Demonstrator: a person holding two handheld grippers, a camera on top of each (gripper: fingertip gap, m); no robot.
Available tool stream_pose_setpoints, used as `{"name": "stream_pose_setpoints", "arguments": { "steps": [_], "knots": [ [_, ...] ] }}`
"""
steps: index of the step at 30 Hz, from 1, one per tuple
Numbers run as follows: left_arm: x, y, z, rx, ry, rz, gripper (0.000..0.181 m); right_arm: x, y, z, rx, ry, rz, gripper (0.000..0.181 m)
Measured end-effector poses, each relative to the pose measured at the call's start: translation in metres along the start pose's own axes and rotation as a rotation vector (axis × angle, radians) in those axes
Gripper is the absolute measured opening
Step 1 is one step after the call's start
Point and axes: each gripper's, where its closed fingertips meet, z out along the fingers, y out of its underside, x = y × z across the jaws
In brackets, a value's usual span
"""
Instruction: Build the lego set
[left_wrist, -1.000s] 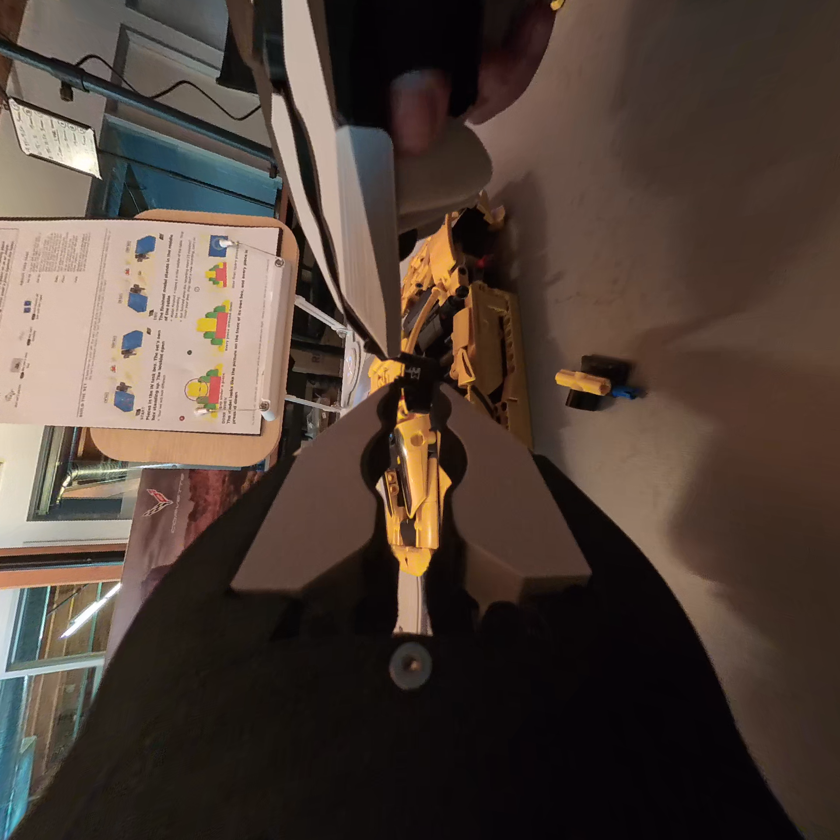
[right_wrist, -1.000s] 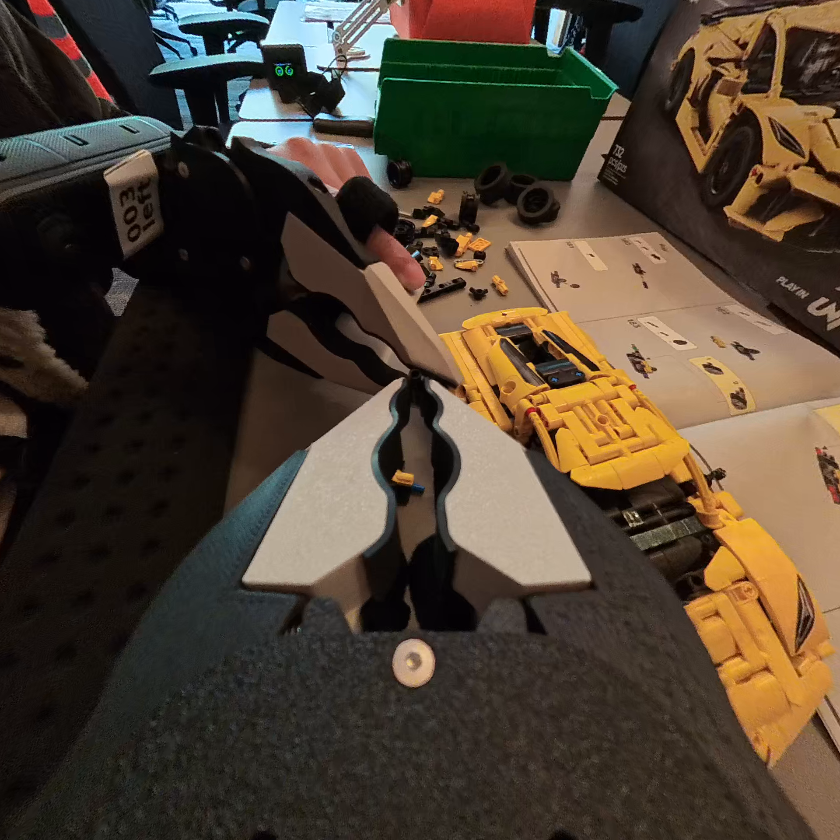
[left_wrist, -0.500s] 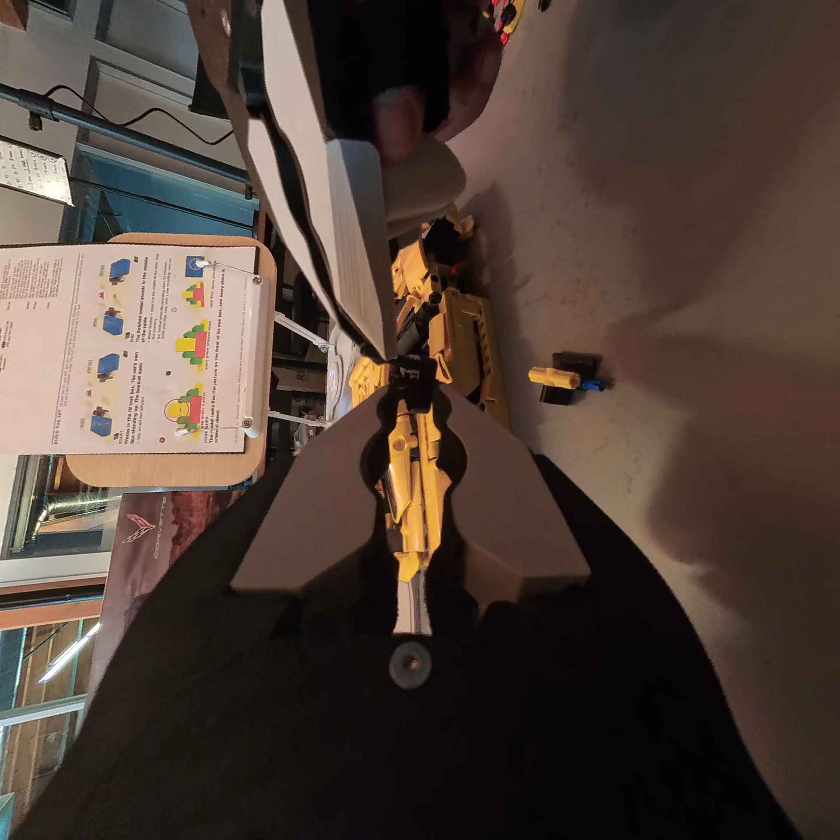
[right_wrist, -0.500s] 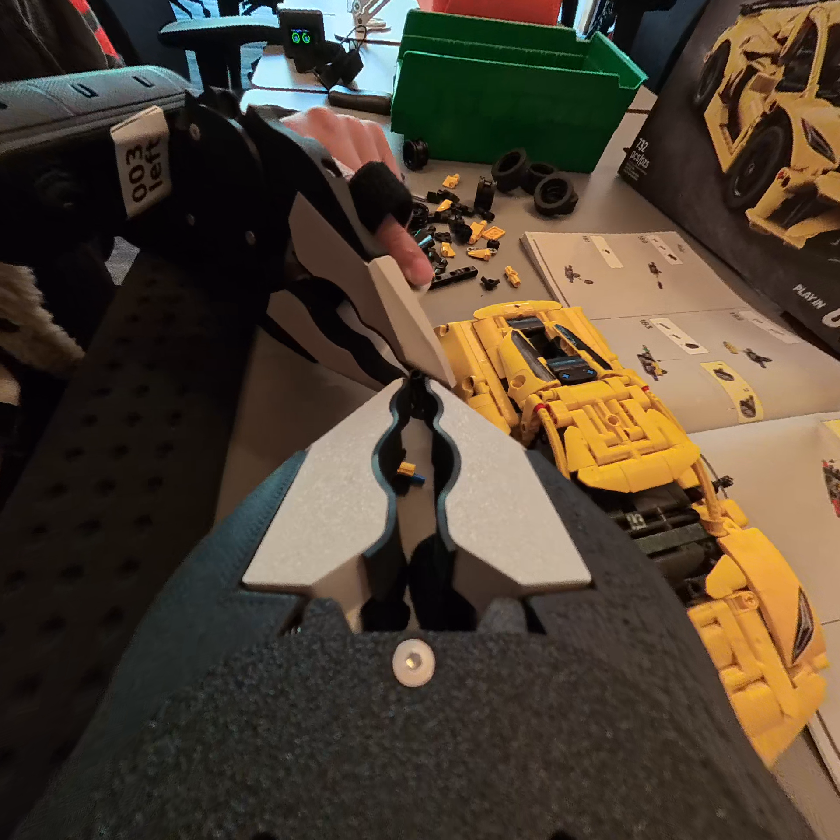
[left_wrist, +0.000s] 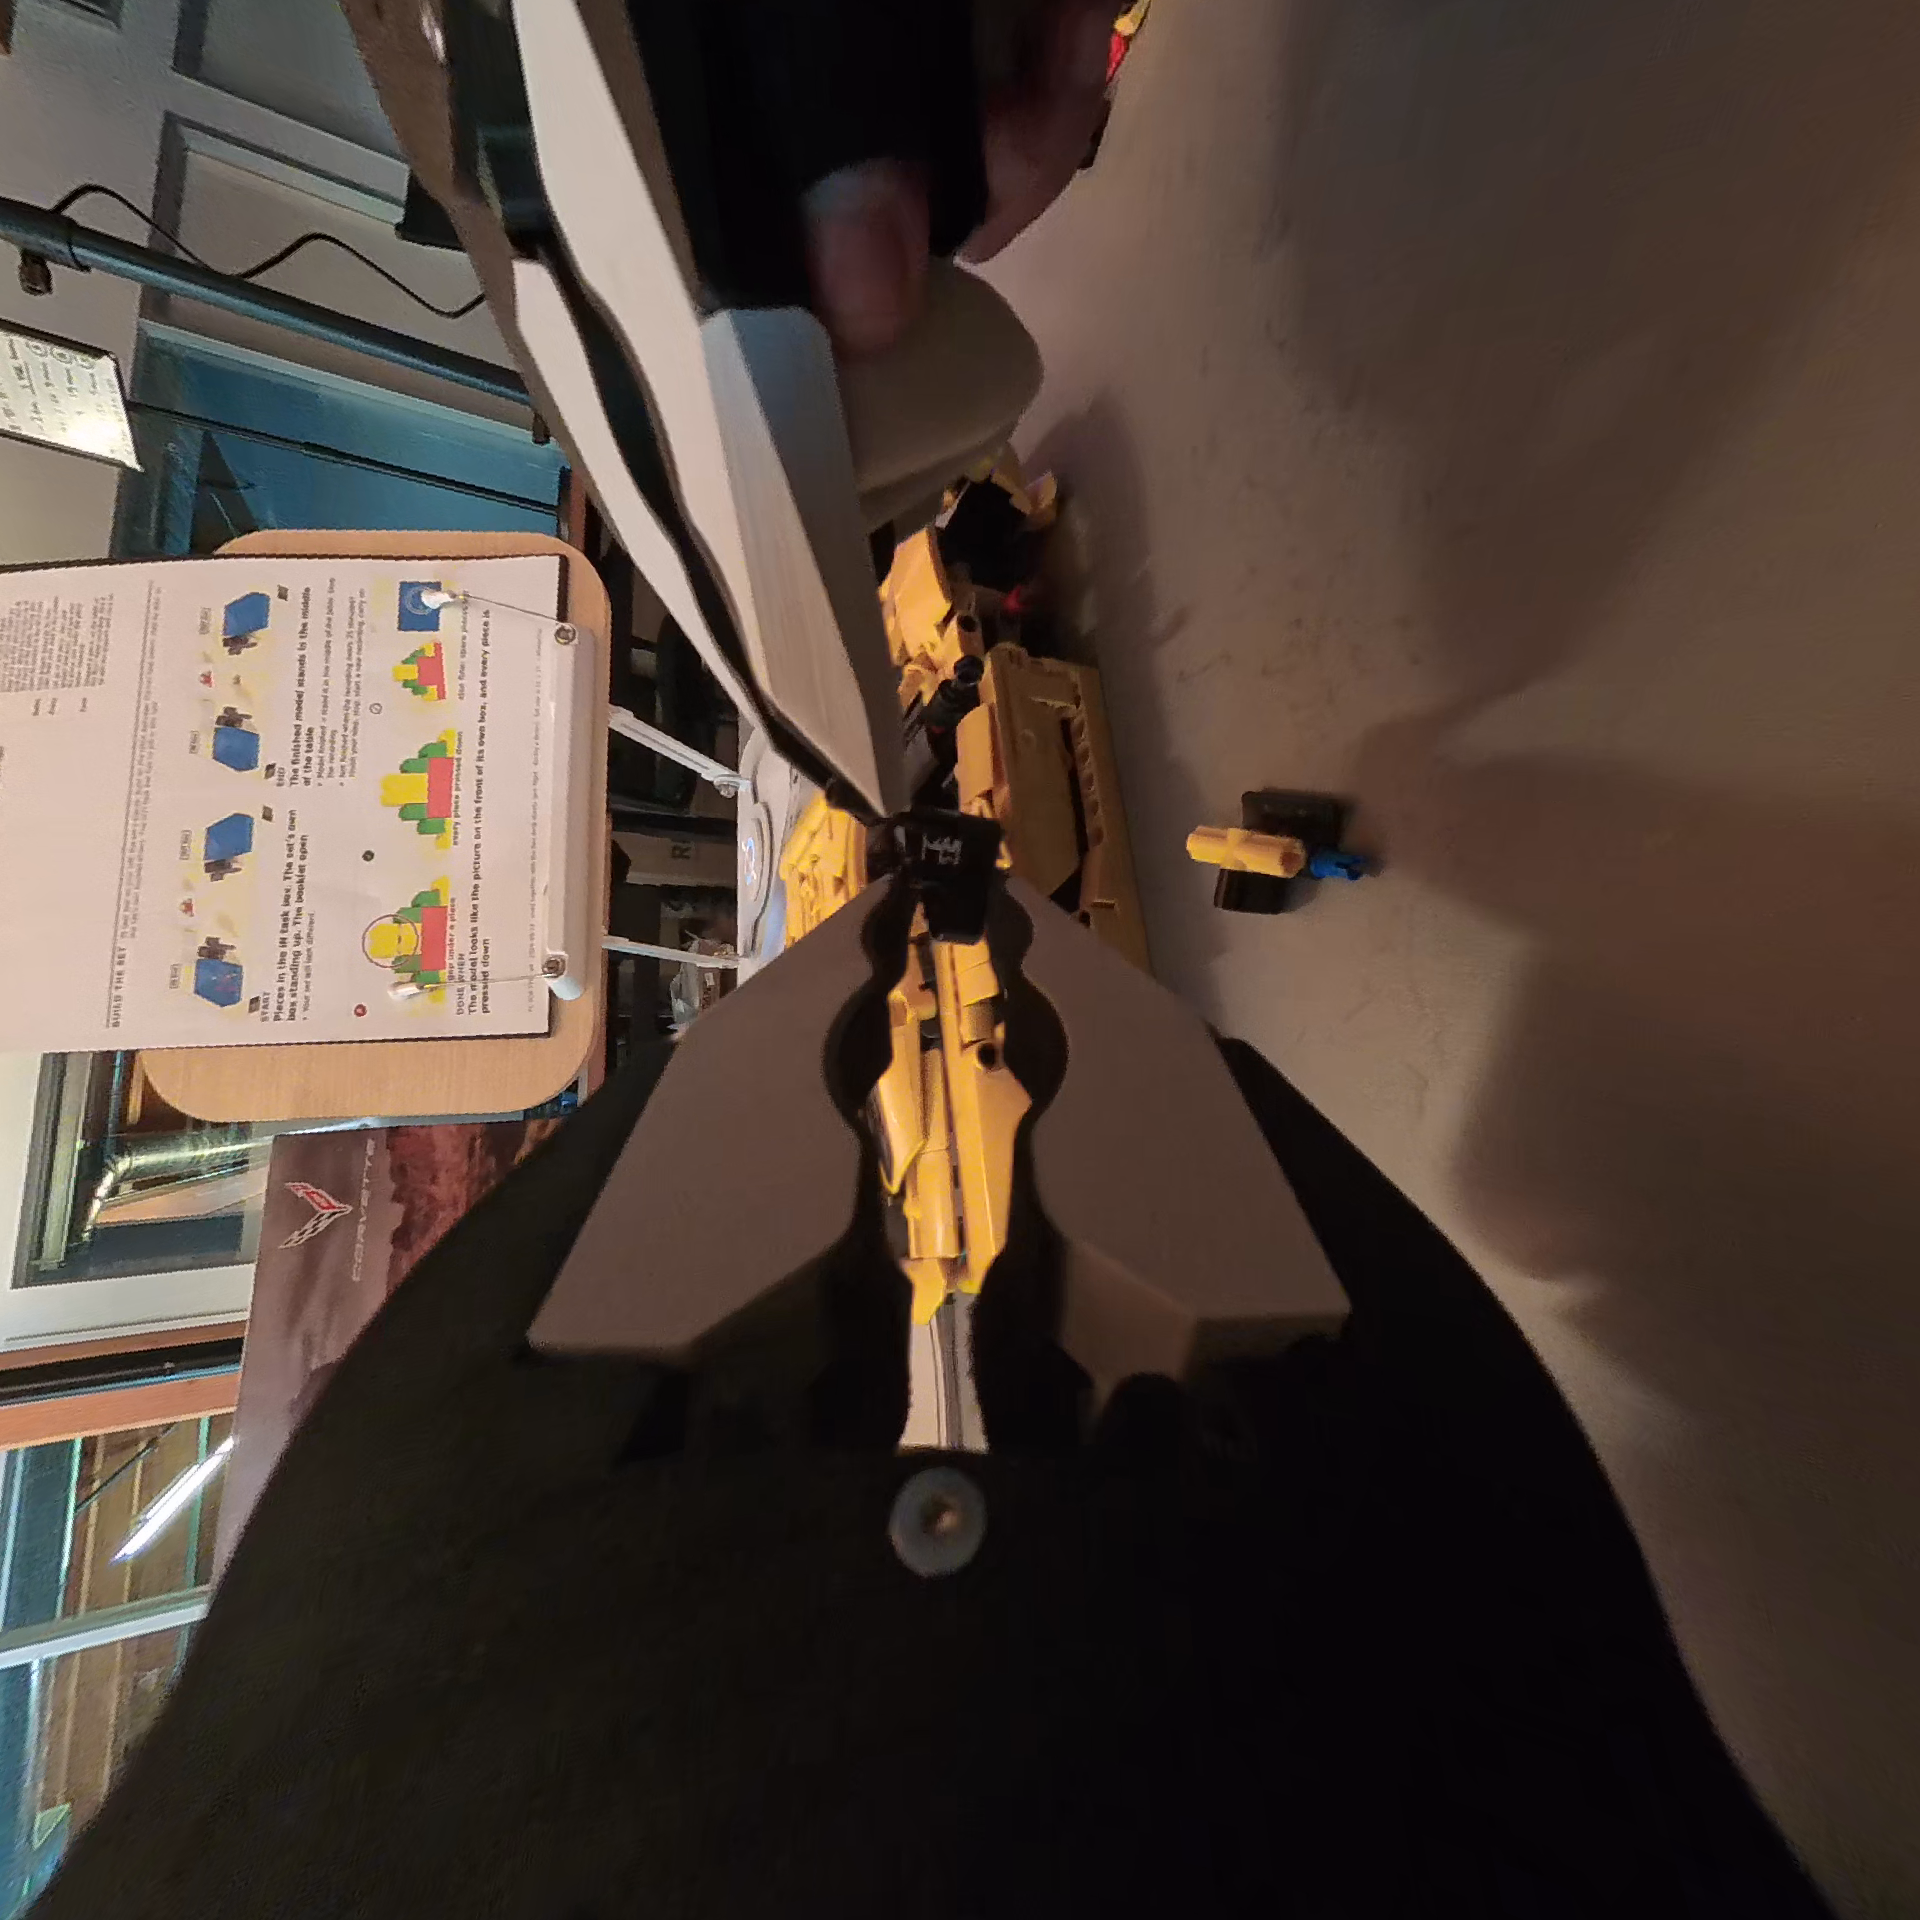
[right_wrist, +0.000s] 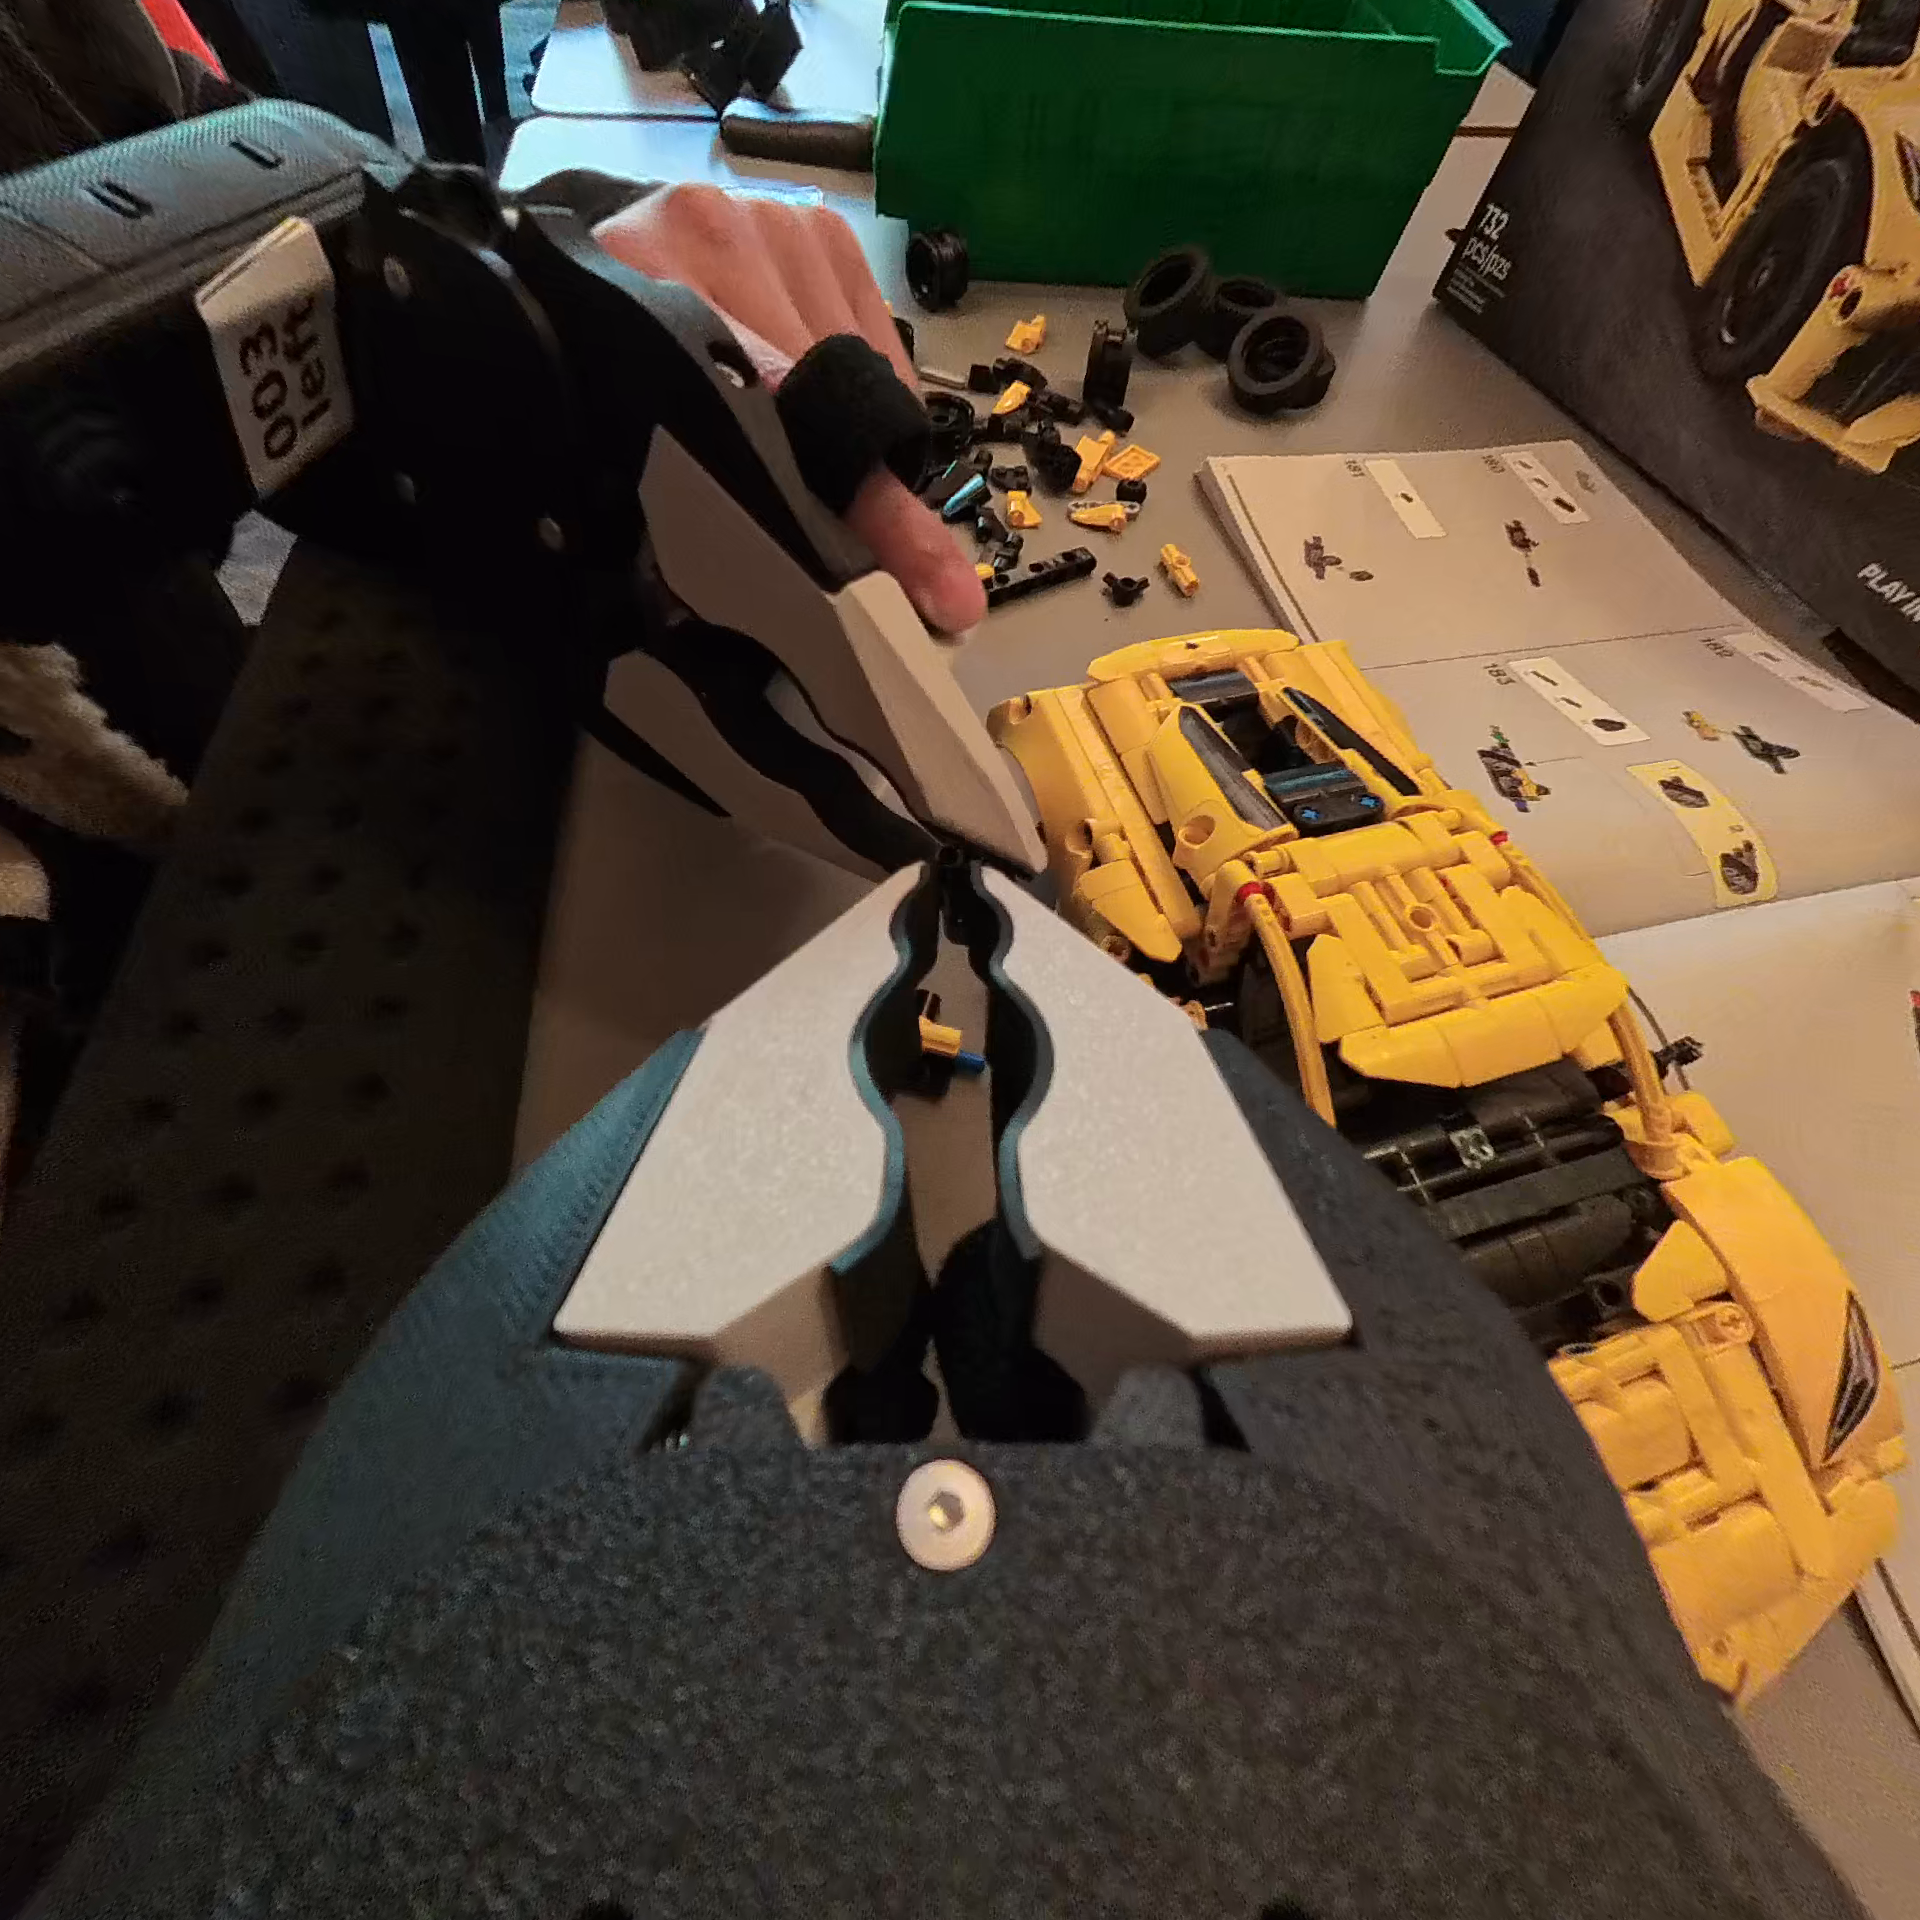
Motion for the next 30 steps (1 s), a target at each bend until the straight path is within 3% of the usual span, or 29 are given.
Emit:
{"name": "stream_pose_setpoints", "arguments": {
  "steps": [10,20,30],
  "knots": [
    [0.006,-0.01,-0.004,0.066,0.032,0.006,0.014,-0.013,0.0,0.001,-0.016,-0.122,-0.114,0.003],
    [-0.002,-0.018,-0.013,0.196,0.096,-0.206,0.014,-0.015,-0.016,-0.007,0.195,-0.217,0.068,0.003],
    [-0.006,-0.02,-0.017,0.258,0.144,-0.329,0.014,-0.012,-0.02,-0.014,0.265,-0.273,0.19,0.003]
  ]
}}
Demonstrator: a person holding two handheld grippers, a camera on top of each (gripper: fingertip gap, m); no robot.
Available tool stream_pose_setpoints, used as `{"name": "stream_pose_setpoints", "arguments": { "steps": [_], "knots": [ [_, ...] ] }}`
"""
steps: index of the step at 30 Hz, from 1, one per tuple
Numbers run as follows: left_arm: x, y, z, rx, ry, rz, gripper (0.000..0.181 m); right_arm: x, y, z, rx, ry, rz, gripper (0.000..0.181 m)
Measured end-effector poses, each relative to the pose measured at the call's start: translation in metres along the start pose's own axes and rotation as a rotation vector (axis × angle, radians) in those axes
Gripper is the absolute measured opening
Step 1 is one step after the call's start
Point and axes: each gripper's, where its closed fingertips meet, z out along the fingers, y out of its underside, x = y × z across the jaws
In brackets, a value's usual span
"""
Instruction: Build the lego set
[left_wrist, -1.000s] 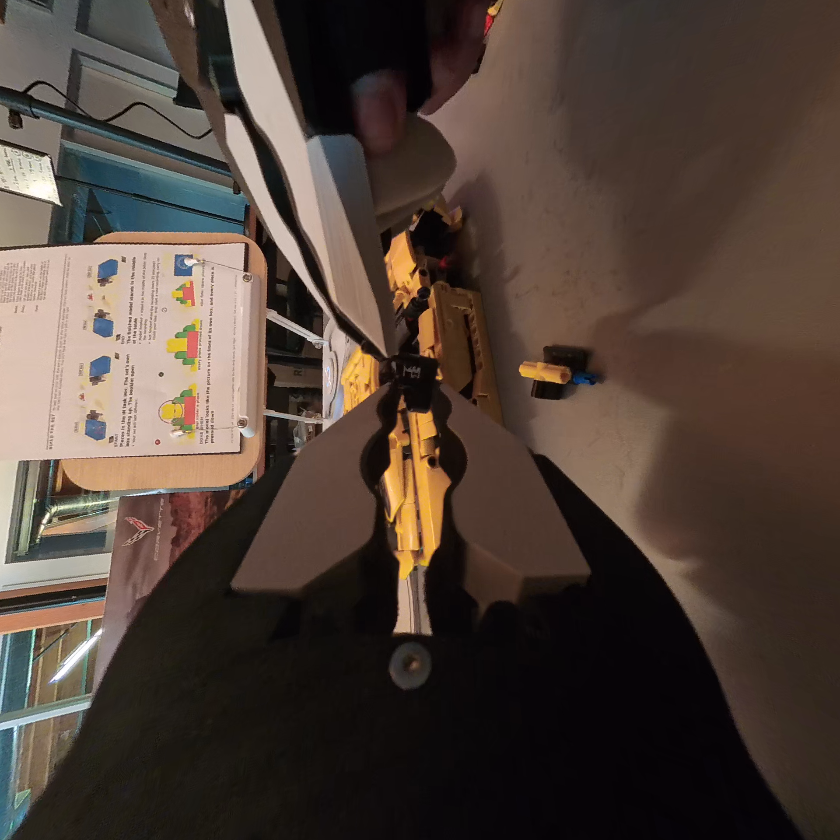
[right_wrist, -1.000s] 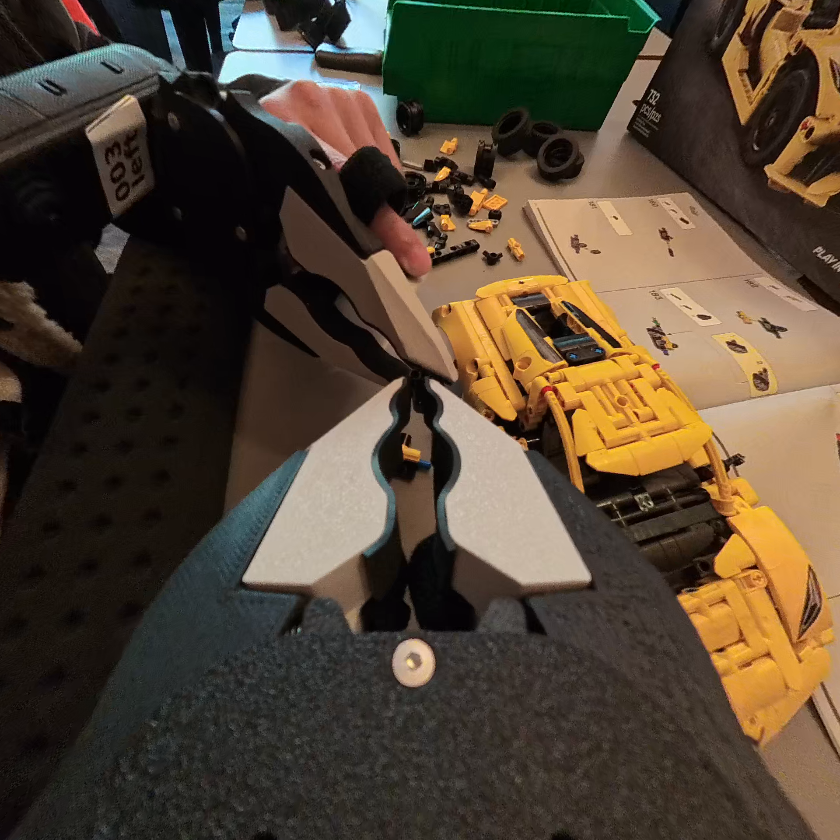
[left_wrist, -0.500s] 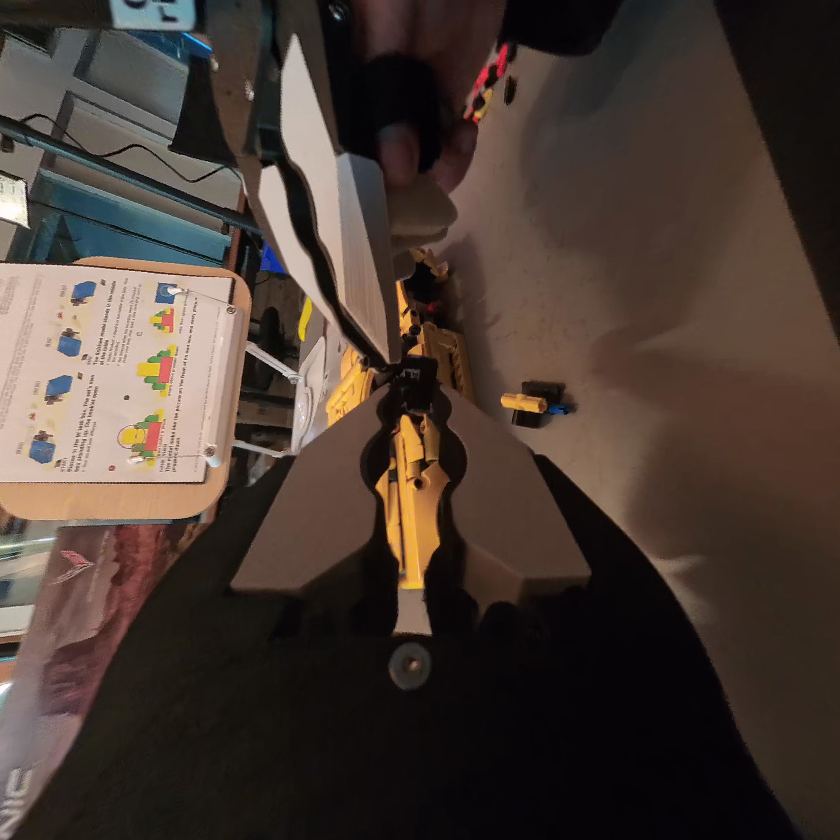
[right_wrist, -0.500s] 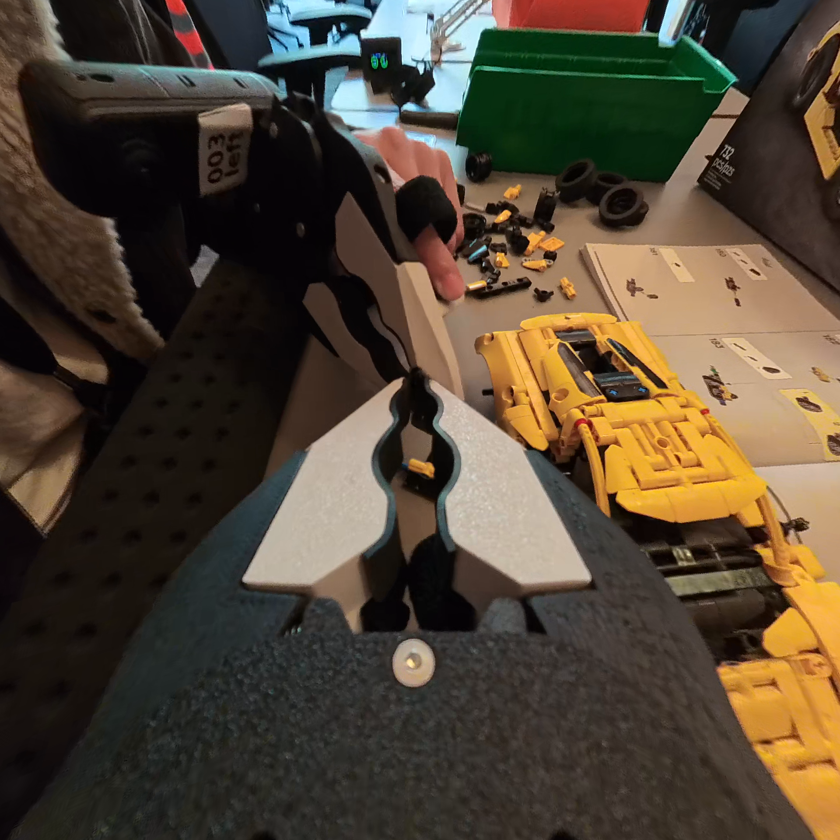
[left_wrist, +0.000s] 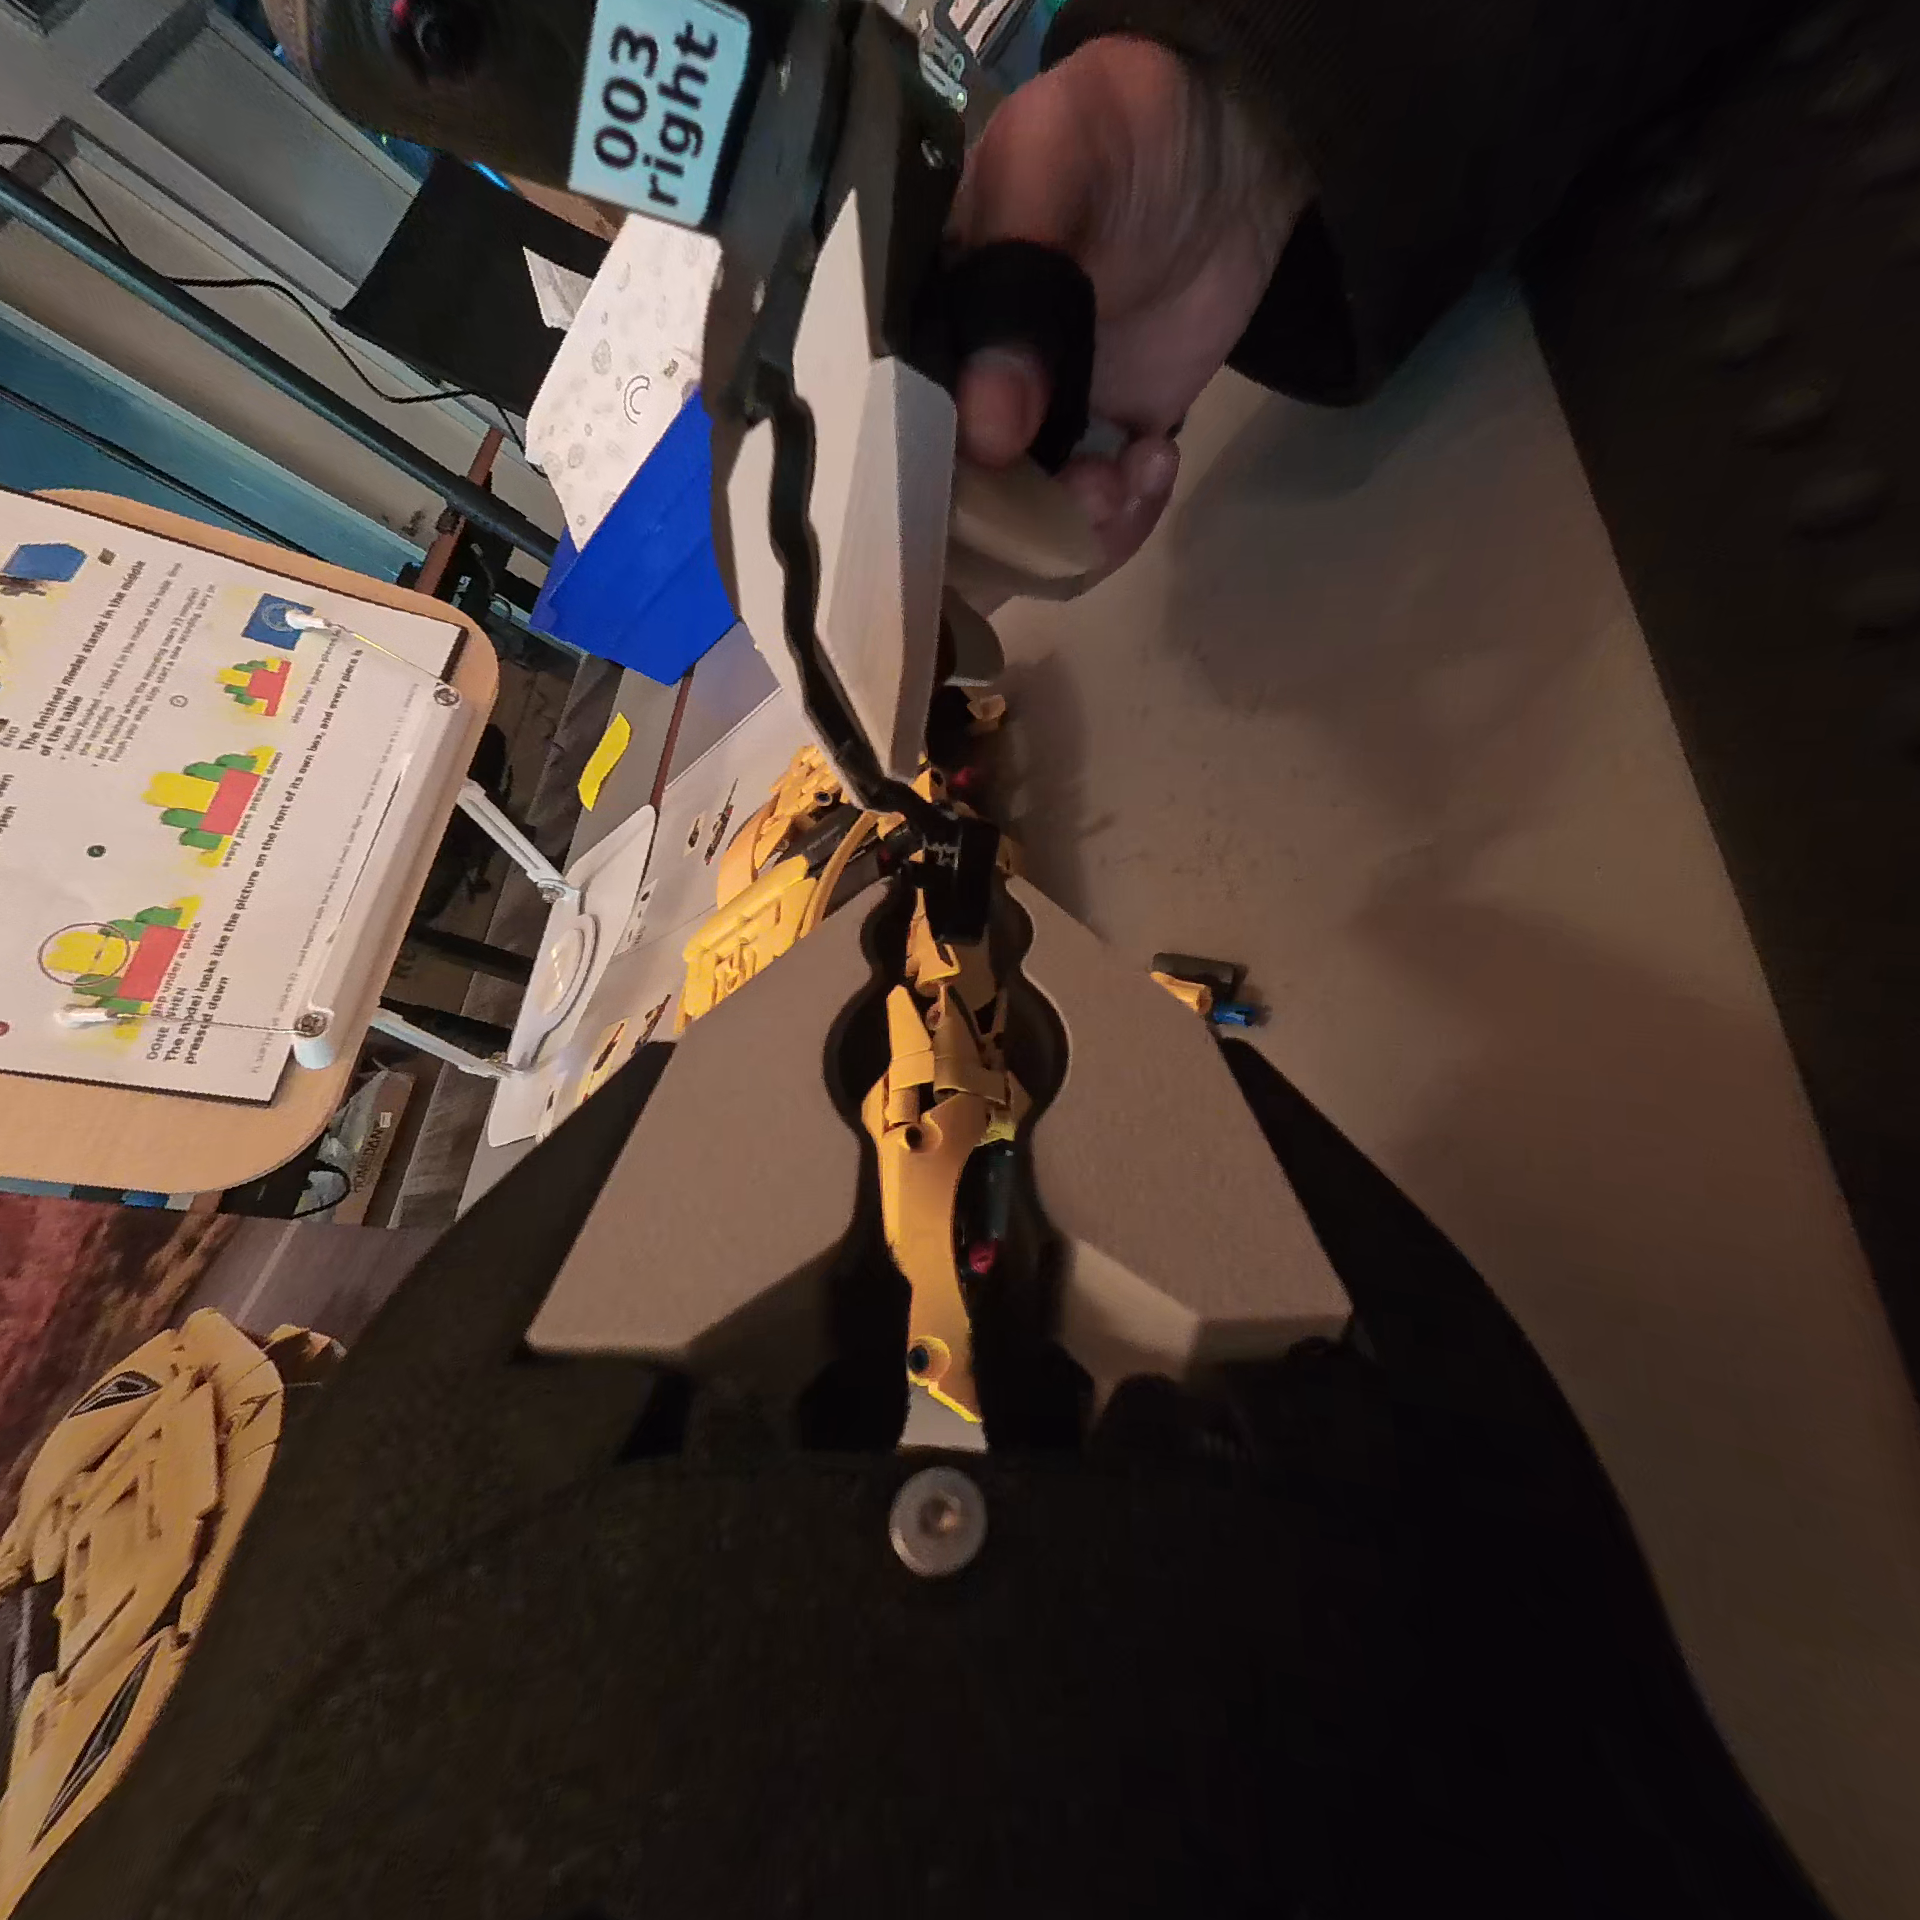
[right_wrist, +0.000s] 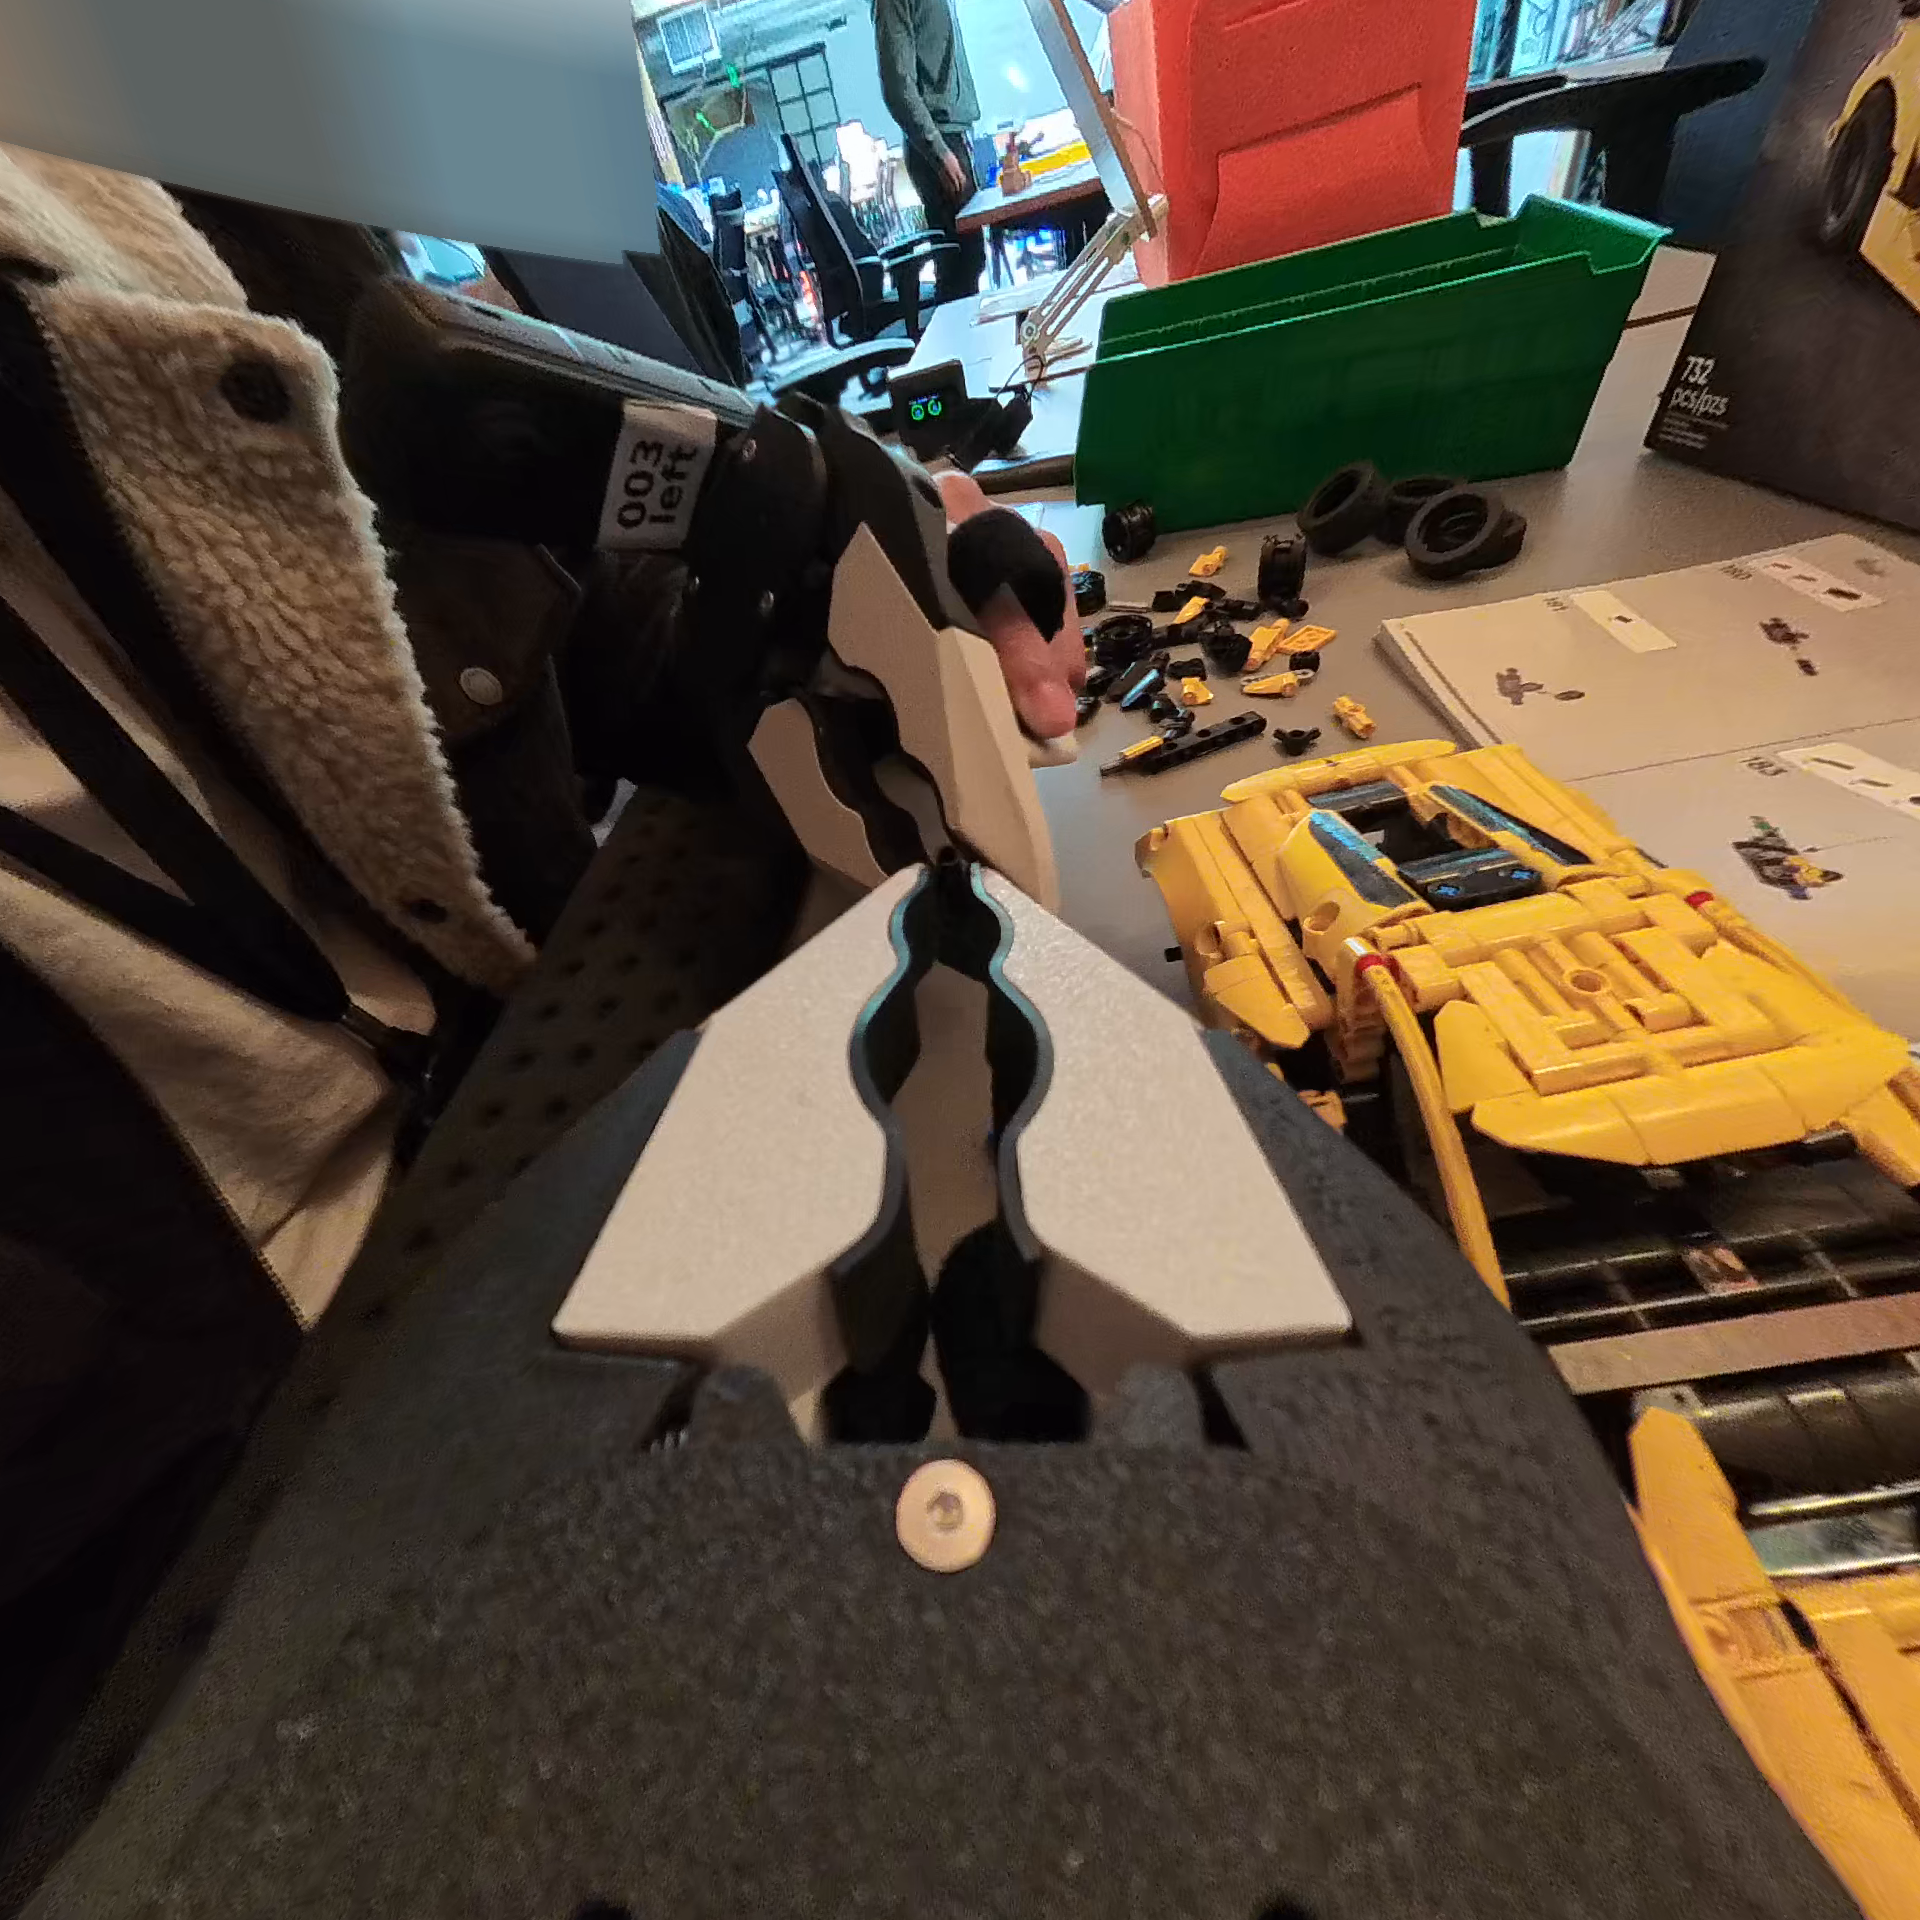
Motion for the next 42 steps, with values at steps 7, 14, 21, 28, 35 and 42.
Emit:
{"name": "stream_pose_setpoints", "arguments": {
  "steps": [7,14,21,28,35,42],
  "knots": [
    [-0.031,0.018,-0.007,-0.02,-0.053,-0.228,0.015,0.008,-0.005,-0.005,0.037,0.04,0.038,0.003],
    [-0.048,-0.002,-0.017,0.186,0.005,-0.566,0.014,0.017,-0.004,0.005,0.025,0.134,0.009,0.003],
    [-0.036,-0.006,-0.012,0.173,0.04,-0.523,0.014,0.014,-0.004,0.009,0.012,0.136,-0.013,0.003],
    [-0.034,-0.001,-0.009,0.119,-0.001,-0.447,0.014,0.019,0.003,0.012,-0.028,0.165,-0.004,0.004],
    [-0.032,0.006,-0.005,0.048,-0.041,-0.369,0.013,0.027,0.009,0.015,-0.059,0.221,0.025,0.003],
    [-0.049,0.012,-0.012,0.073,-0.067,-0.448,0.014,0.028,0.001,0.008,-0.052,0.248,-0.004,0.003]
  ]
}}
